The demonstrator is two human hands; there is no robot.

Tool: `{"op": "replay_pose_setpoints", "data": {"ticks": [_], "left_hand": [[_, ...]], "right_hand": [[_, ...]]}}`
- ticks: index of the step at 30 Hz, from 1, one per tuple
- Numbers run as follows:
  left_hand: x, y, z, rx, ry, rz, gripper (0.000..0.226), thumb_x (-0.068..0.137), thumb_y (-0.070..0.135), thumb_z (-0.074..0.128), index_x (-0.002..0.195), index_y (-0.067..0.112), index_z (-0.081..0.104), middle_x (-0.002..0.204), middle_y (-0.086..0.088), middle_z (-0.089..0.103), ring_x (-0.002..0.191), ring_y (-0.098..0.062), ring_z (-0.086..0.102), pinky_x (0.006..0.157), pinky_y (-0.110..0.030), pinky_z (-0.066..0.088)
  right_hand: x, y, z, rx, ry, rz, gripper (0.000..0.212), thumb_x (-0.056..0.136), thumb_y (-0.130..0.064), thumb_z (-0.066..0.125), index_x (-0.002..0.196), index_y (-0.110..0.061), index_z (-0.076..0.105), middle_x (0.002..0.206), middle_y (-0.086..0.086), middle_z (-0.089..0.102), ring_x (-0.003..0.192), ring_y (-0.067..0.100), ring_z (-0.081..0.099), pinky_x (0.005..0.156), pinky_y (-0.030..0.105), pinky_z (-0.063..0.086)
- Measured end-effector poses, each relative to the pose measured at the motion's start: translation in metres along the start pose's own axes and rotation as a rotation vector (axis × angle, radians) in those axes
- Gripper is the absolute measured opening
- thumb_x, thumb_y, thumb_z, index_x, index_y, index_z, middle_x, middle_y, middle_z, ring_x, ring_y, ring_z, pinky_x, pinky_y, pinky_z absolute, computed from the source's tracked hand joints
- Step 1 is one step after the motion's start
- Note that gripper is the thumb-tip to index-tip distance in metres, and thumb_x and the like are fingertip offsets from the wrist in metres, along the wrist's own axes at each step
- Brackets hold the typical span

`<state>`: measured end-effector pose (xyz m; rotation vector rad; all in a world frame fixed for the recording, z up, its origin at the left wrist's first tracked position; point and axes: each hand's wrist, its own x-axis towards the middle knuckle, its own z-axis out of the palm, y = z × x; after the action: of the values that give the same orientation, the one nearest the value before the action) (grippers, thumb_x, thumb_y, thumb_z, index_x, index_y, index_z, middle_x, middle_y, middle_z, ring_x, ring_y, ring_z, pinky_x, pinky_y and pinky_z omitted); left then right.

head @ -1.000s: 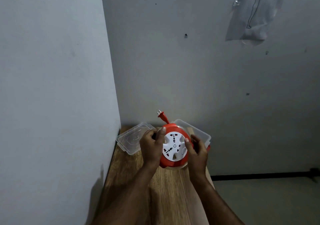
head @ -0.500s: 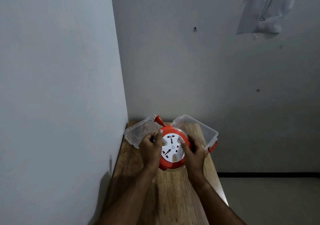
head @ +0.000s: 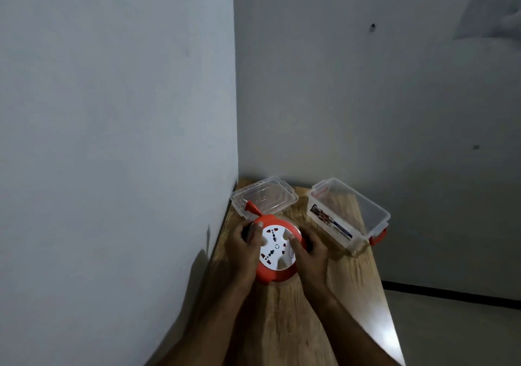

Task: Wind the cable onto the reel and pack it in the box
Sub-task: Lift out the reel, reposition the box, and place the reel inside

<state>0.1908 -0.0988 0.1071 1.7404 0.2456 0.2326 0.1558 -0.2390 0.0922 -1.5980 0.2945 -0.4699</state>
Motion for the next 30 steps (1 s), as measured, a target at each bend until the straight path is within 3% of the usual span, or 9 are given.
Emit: {"op": "replay_pose_setpoints", "data": {"ticks": [3,6,9,13,16,21,25,30], "left_hand": [[-0.005,-0.012,-0.016,0.040,0.009,-0.032,0.033,0.094,0.055,0.060,0.111,0.027,0.067,0.097,0.007,0.074,0.073,-0.008,0.070,0.054,-0.012,0.052],[-0.009,-0.032,-0.031,0.077,0.021,-0.078,0.042,0.092,0.061,0.059,0.116,0.027,0.067,0.101,0.006,0.074,0.076,-0.011,0.072,0.059,-0.018,0.059],[-0.017,-0.047,-0.043,0.114,0.047,-0.115,0.036,0.095,0.053,0.060,0.111,0.023,0.069,0.100,0.001,0.076,0.075,-0.008,0.070,0.056,-0.015,0.055],[-0.031,-0.061,-0.064,0.251,0.051,-0.097,0.026,0.099,0.046,0.059,0.098,0.024,0.072,0.084,0.013,0.069,0.068,0.001,0.064,0.050,-0.005,0.046],[-0.037,-0.077,-0.073,0.255,0.065,-0.148,0.029,0.099,0.044,0.059,0.101,0.020,0.074,0.089,0.010,0.070,0.075,-0.003,0.066,0.055,-0.007,0.047],[-0.040,-0.095,-0.078,0.247,0.081,-0.180,0.028,0.099,0.042,0.059,0.108,0.019,0.072,0.096,0.002,0.072,0.079,-0.007,0.068,0.054,-0.006,0.048],[-0.044,-0.105,-0.077,0.302,0.064,-0.157,0.030,0.100,0.038,0.059,0.119,0.017,0.071,0.110,-0.002,0.070,0.089,-0.009,0.067,0.064,-0.009,0.048],[-0.047,-0.113,-0.076,0.323,0.065,-0.127,0.031,0.100,0.032,0.060,0.123,0.014,0.069,0.121,-0.005,0.068,0.103,-0.018,0.066,0.082,-0.024,0.055]], "right_hand": [[-0.008,0.015,0.010,-0.034,-0.031,0.039,0.031,0.094,-0.019,0.072,0.125,-0.014,0.069,0.114,-0.005,0.075,0.104,0.007,0.072,0.085,0.027,0.061],[-0.018,0.030,0.020,-0.055,-0.078,0.084,0.036,0.094,-0.021,0.073,0.129,-0.014,0.067,0.117,-0.005,0.073,0.106,0.007,0.070,0.081,0.017,0.058],[-0.033,0.043,0.030,-0.081,-0.113,0.136,0.040,0.094,-0.022,0.072,0.132,-0.014,0.063,0.116,-0.006,0.071,0.108,0.007,0.069,0.080,0.014,0.056],[-0.054,0.063,0.040,-0.137,-0.148,0.179,0.042,0.094,-0.022,0.072,0.133,-0.010,0.063,0.116,-0.006,0.069,0.111,0.011,0.067,0.087,0.019,0.055],[-0.064,0.072,0.048,-0.207,-0.158,0.171,0.037,0.094,-0.018,0.072,0.129,-0.010,0.065,0.109,-0.014,0.062,0.110,0.014,0.063,0.090,0.025,0.050],[-0.077,0.086,0.056,-0.308,-0.176,0.183,0.041,0.095,-0.020,0.070,0.134,-0.009,0.062,0.124,0.000,0.060,0.114,0.015,0.059,0.087,0.014,0.043],[-0.085,0.088,0.056,-0.359,-0.181,0.186,0.045,0.097,-0.018,0.067,0.139,-0.006,0.058,0.132,0.003,0.057,0.118,0.011,0.052,0.086,0.008,0.036],[-0.089,0.089,0.059,-0.430,-0.187,0.196,0.046,0.097,-0.018,0.066,0.140,-0.006,0.057,0.135,0.006,0.057,0.117,0.009,0.050,0.082,0.007,0.035]]}}
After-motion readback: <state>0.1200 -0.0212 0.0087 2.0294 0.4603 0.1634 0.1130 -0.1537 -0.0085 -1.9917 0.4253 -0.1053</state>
